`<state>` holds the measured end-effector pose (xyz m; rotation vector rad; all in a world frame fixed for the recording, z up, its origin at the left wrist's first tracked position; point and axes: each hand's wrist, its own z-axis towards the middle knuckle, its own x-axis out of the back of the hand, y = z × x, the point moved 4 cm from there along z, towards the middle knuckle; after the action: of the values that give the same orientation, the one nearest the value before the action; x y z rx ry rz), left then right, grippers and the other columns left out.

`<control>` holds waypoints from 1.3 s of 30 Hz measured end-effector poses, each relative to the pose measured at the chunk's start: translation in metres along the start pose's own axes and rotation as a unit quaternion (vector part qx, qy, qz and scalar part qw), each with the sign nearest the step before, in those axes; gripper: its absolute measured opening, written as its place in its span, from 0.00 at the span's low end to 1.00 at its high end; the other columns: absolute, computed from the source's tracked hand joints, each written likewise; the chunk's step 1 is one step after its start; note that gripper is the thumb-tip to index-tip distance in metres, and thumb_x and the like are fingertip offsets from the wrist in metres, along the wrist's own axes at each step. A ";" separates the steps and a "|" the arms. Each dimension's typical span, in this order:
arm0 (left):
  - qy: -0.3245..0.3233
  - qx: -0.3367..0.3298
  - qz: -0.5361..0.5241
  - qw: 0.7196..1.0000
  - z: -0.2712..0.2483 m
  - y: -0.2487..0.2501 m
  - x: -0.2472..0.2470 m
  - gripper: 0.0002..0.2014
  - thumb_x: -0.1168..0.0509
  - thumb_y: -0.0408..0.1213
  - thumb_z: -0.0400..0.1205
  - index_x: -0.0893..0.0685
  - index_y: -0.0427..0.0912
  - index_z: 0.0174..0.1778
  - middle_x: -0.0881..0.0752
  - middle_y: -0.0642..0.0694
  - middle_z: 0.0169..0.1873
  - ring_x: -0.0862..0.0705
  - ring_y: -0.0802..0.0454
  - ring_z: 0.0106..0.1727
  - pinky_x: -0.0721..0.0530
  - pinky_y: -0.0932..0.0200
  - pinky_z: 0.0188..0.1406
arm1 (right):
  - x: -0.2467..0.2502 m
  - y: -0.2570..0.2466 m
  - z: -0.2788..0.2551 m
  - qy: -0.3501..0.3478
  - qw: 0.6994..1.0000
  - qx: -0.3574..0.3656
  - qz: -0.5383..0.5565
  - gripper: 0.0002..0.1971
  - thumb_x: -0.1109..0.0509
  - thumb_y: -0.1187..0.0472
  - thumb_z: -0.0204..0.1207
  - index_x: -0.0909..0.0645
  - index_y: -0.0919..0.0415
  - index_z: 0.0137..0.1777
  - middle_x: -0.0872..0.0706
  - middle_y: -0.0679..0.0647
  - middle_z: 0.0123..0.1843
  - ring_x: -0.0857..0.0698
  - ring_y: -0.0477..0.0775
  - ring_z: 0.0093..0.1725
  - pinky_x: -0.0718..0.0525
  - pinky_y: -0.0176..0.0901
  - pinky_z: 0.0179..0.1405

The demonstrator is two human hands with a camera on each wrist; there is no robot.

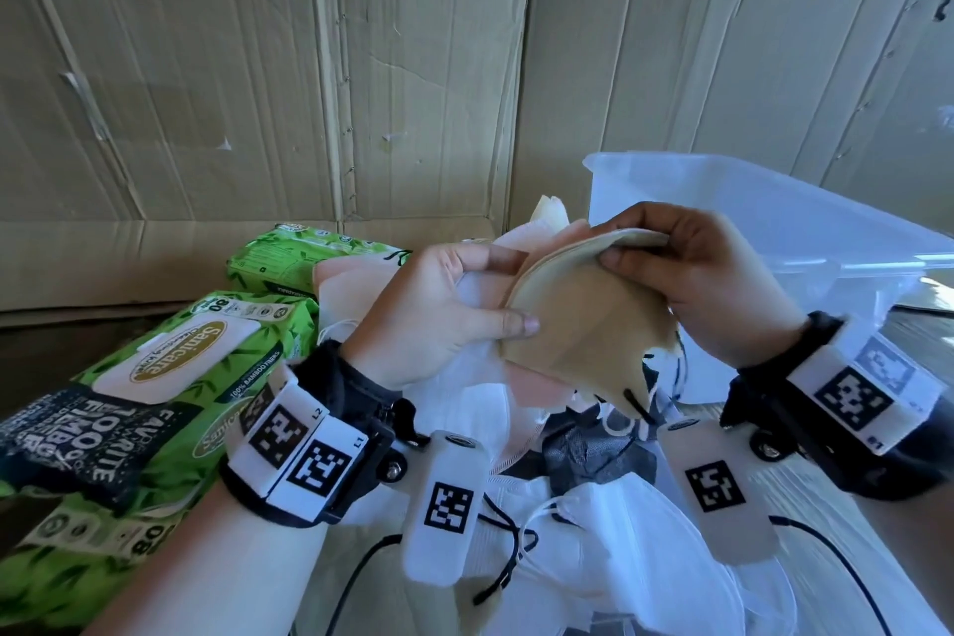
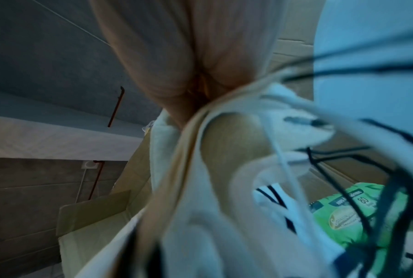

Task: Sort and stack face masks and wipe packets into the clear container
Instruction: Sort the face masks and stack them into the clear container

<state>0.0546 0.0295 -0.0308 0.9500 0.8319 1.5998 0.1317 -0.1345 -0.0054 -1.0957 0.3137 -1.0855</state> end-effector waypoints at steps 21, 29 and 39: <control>0.078 -0.018 0.103 0.991 -0.001 0.004 0.014 0.21 0.29 0.20 0.71 0.14 0.52 0.50 0.16 0.70 0.45 0.21 0.83 0.46 0.29 0.85 0.48 | -0.001 -0.018 -0.009 -0.073 0.996 0.019 0.037 0.32 0.29 0.77 0.66 0.31 0.50 0.65 0.16 0.46 0.25 0.18 0.39 0.26 0.21 0.28 0.27; 0.025 0.007 0.066 0.997 -0.004 0.003 0.002 0.18 0.34 0.19 0.75 0.12 0.50 0.45 0.09 0.60 0.42 0.15 0.67 0.48 0.20 0.70 0.55 | -0.013 -0.003 -0.004 -0.009 0.998 -0.055 0.011 0.17 0.25 0.74 0.63 0.25 0.56 0.44 0.12 0.50 0.27 0.16 0.48 0.27 0.17 0.37 0.25; 0.010 0.017 -0.023 1.000 -0.003 0.003 -0.002 0.10 0.30 0.38 0.70 0.09 0.43 0.45 0.09 0.47 0.46 0.12 0.55 0.53 0.18 0.61 0.58 | -0.009 -0.003 -0.005 0.033 0.999 -0.035 0.015 0.06 0.24 0.72 0.64 0.19 0.68 0.37 0.14 0.54 0.29 0.18 0.51 0.32 0.18 0.39 0.32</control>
<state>0.0506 0.0268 -0.0295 0.9352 0.8913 1.5622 0.1221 -0.1300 -0.0082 -1.1142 0.4221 -1.0925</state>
